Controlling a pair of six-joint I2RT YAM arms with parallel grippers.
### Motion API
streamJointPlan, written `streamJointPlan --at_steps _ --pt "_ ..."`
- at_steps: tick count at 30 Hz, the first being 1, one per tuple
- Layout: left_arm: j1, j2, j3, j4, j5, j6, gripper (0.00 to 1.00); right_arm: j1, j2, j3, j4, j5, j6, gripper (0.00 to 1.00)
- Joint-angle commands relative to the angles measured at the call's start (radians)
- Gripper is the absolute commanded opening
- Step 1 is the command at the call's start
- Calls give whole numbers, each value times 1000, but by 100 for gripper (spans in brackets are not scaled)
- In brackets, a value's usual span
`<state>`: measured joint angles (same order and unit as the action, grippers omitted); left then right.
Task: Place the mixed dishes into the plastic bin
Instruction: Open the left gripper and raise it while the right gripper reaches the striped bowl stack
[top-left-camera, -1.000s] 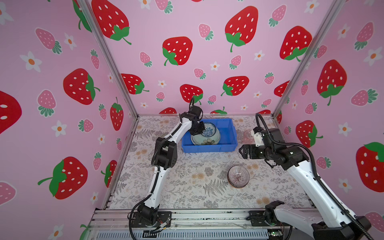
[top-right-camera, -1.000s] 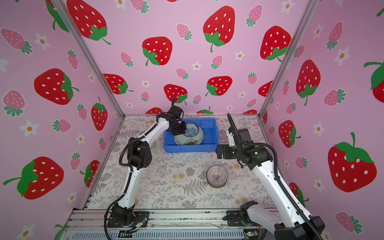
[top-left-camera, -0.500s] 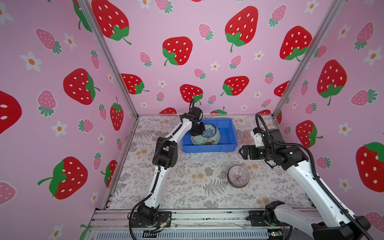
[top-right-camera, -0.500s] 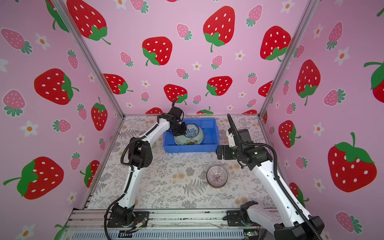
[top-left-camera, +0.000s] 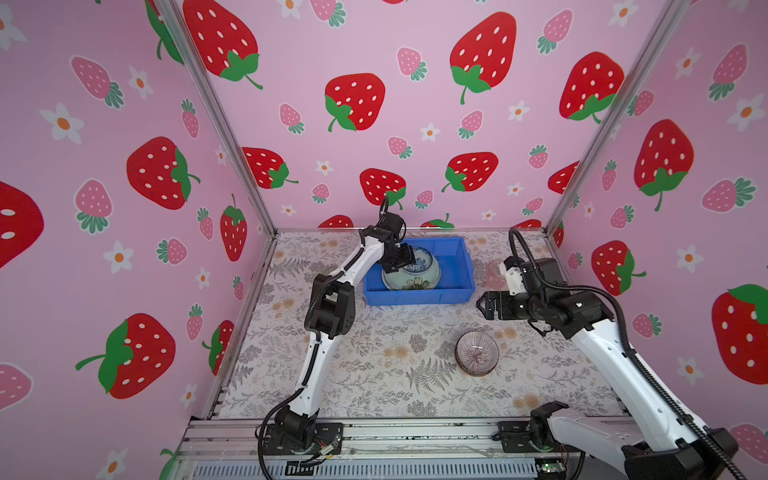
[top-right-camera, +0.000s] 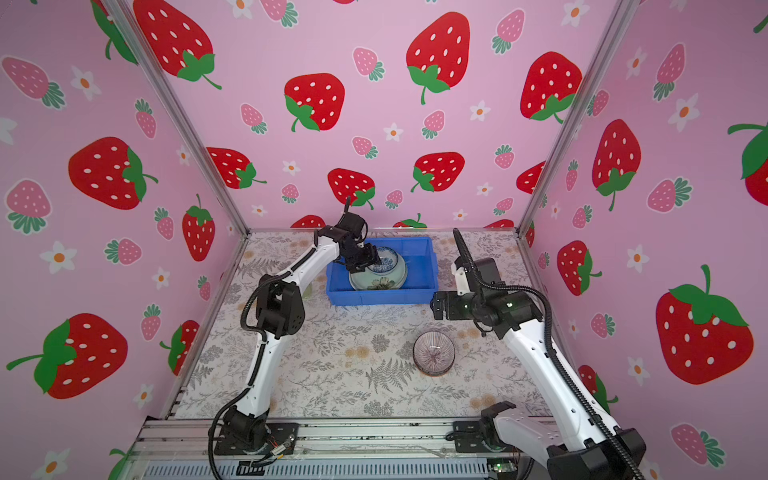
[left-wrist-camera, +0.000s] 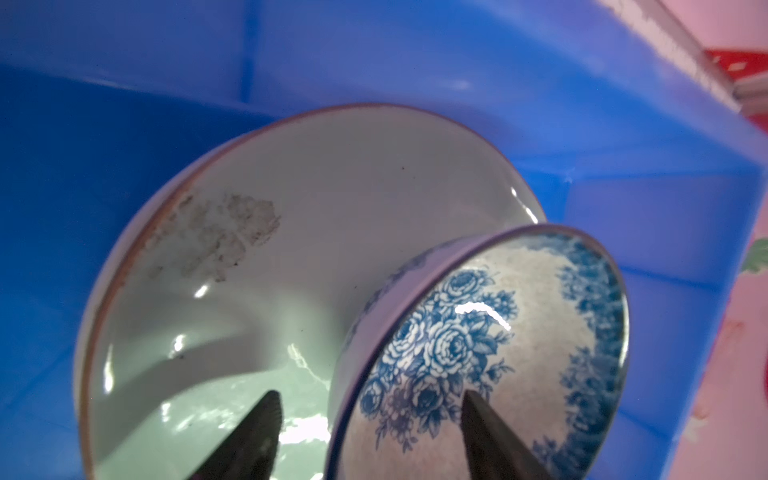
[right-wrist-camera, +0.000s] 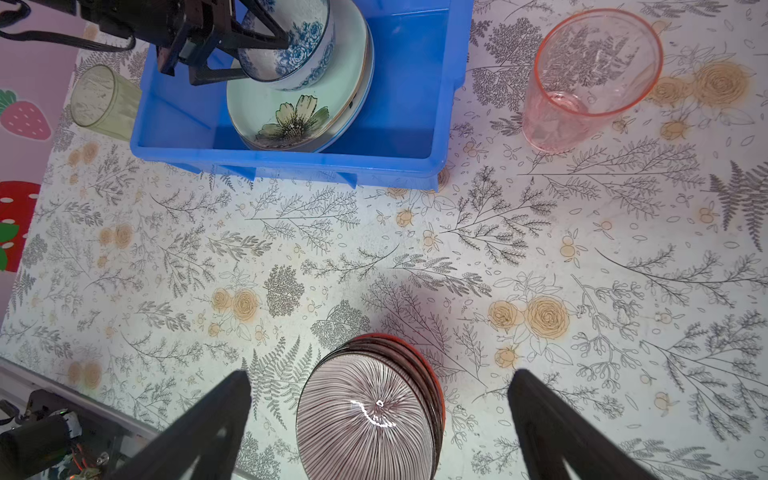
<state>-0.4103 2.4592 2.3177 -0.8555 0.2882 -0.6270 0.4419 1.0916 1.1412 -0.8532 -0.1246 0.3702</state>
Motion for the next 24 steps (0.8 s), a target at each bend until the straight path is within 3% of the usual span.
streamJointPlan --at_steps 1,5,12,18,24 --pt "-2 -110 -17 -18 -16 18 85 -6 20 -9 -10 -7 -23 100" --pt "-3 -196 -52 -15 -27 35 99 -6 50 -18 -14 -21 -31 100" --pt "-24 -364 -168 -26 -56 92 99 -8 91 -38 -25 -41 -19 96" --pt "-24 -543 -279 -161 -173 273 99 -9 77 -76 -82 -13 9 85" --pt "-22 -764 -626 9 -200 366 99 -8 68 -146 -121 -6 30 74"
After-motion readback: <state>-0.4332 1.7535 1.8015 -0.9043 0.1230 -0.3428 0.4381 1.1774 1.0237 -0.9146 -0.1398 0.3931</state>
